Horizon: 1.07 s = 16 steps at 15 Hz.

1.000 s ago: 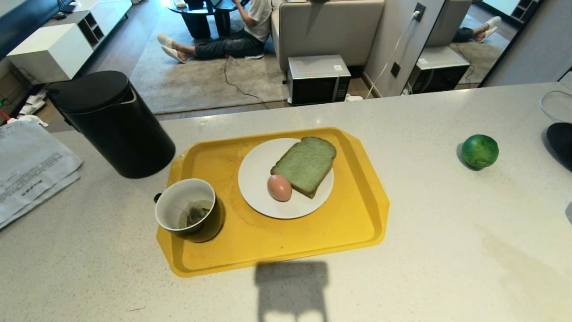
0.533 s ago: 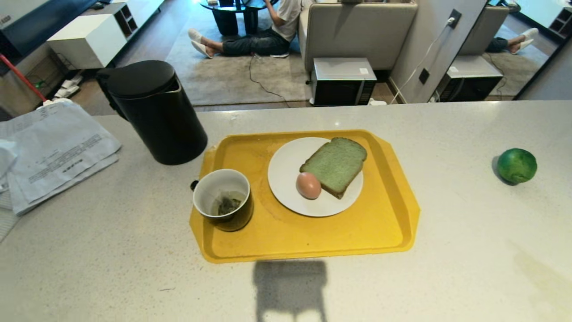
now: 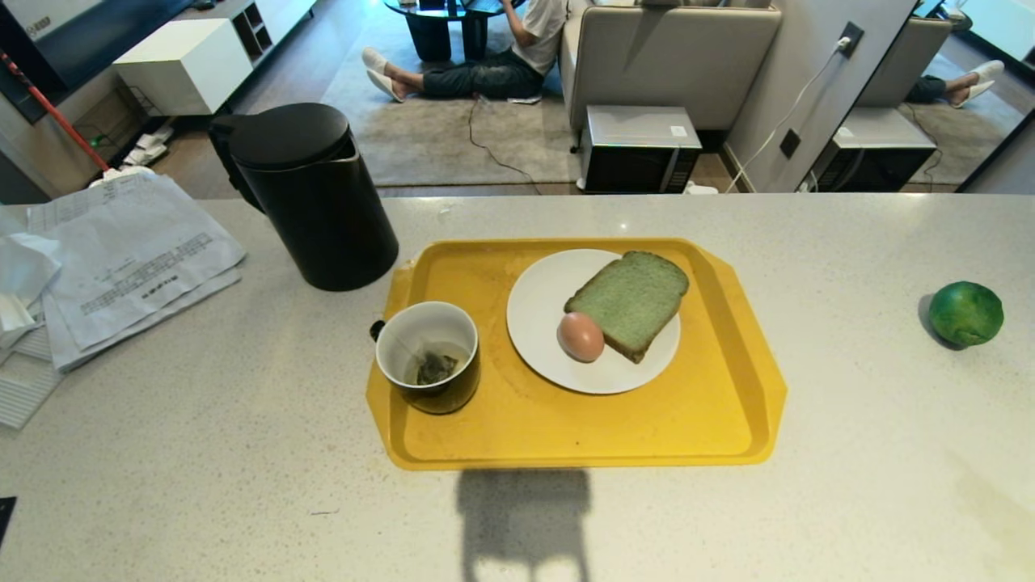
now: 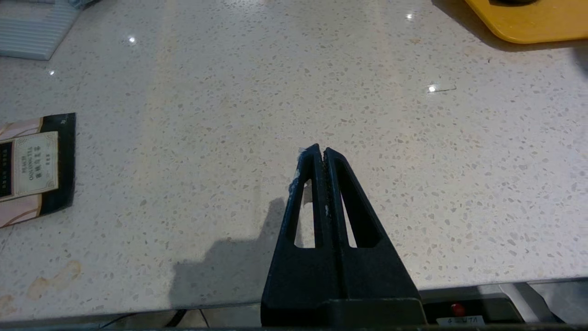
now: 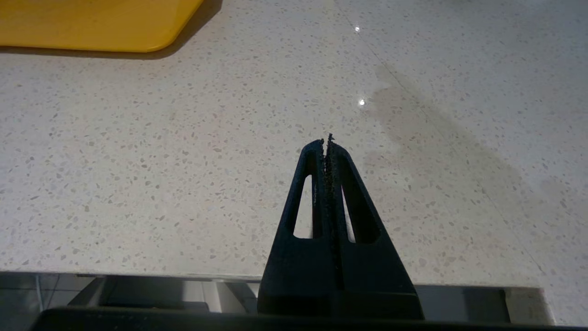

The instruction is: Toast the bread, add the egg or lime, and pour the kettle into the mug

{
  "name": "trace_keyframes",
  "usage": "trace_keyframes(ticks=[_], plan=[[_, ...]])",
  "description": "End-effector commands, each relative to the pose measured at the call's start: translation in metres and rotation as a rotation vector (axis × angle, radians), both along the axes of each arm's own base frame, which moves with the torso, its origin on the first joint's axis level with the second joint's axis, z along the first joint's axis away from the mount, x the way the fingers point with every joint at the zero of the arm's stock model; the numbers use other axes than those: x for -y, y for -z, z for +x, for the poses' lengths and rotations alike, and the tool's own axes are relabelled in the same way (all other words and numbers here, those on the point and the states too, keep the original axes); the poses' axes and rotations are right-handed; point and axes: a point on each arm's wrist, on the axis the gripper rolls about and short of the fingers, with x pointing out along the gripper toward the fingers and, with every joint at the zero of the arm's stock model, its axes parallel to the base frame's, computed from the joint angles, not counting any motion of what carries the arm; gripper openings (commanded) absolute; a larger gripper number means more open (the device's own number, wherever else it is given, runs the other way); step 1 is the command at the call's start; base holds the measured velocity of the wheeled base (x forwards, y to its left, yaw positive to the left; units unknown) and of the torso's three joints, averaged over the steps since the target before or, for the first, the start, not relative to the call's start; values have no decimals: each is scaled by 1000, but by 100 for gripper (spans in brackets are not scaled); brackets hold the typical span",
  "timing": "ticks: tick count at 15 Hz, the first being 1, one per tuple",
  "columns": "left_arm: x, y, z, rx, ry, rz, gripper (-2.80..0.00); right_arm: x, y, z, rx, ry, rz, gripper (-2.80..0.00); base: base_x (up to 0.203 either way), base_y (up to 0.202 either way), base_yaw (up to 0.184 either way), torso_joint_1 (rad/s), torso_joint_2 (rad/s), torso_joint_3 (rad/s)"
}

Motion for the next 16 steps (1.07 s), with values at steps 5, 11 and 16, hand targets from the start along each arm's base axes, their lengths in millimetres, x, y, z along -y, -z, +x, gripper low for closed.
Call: trace_keyframes(ticks=[5, 11, 16], plan=[[0, 0, 0, 0, -5, -24, -280, 0, 0, 0, -2, 1, 1, -280, 0, 0, 0, 0, 0, 0], [0, 0, 0, 0, -5, -32, -280, 0, 0, 0, -1, 0, 1, -280, 0, 0, 0, 0, 0, 0], [0, 0, 0, 0, -5, -30, -280, 0, 0, 0, -2, 1, 1, -280, 0, 0, 0, 0, 0, 0]])
